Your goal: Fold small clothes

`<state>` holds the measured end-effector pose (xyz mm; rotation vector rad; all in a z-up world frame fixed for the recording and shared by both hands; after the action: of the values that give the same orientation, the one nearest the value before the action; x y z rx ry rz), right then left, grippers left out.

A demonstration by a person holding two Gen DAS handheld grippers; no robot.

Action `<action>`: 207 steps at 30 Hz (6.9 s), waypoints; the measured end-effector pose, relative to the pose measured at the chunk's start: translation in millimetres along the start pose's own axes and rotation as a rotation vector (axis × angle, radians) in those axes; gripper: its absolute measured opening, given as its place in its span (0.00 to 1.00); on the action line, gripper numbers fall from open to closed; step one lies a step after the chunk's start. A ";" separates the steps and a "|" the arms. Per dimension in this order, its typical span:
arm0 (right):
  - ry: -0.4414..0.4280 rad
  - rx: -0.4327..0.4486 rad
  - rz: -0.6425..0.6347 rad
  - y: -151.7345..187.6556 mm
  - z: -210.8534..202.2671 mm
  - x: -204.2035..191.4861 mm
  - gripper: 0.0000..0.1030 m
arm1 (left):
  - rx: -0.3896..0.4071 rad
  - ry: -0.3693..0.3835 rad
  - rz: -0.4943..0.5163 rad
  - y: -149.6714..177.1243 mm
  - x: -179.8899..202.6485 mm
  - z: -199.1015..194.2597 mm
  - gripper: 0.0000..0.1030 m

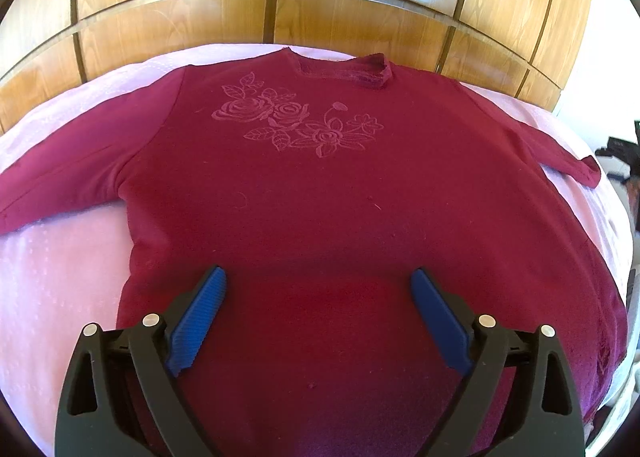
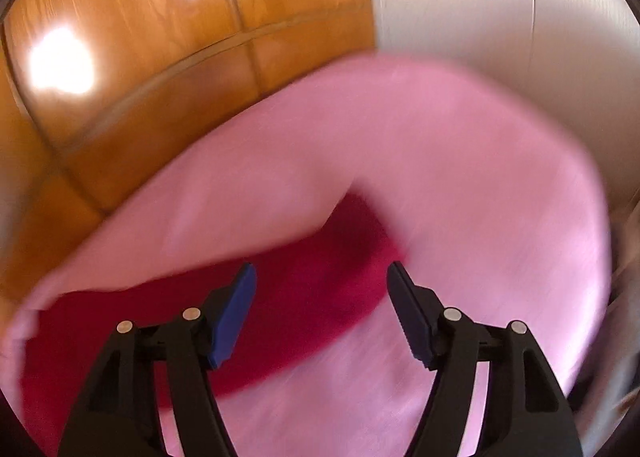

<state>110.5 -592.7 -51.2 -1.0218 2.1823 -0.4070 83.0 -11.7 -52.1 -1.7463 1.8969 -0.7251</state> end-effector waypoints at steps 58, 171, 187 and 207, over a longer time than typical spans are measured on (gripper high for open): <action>-0.214 -0.581 -0.621 257.1 -95.3 -108.5 0.08 | -0.171 0.071 -0.045 111.2 -101.1 -112.2 0.07; -0.289 -0.159 -0.568 251.9 43.8 -272.8 0.98 | -0.082 0.148 -0.167 -121.7 -22.8 63.8 0.96; -0.422 -0.155 -0.469 239.8 36.1 -246.6 0.98 | -0.024 0.237 -0.241 -144.1 -32.9 69.0 0.06; -0.280 -0.195 -0.485 204.3 98.9 -302.3 0.98 | -0.051 0.022 -0.181 -91.6 -66.0 80.6 0.10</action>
<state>204.9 -229.2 -94.4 -1.6201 1.7384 -0.2476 210.4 43.1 -54.3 -1.9681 1.8021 -0.7692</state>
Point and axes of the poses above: each gripper's, at about its wrist camera, not at the fingertips, and z roughly the way its jaws point, x to its right, y to its underside, the point moved 1 cm from there along z, roughly the way its jaws point, and after that the axes turned 9 degrees about -y, right-handed, at the moved point
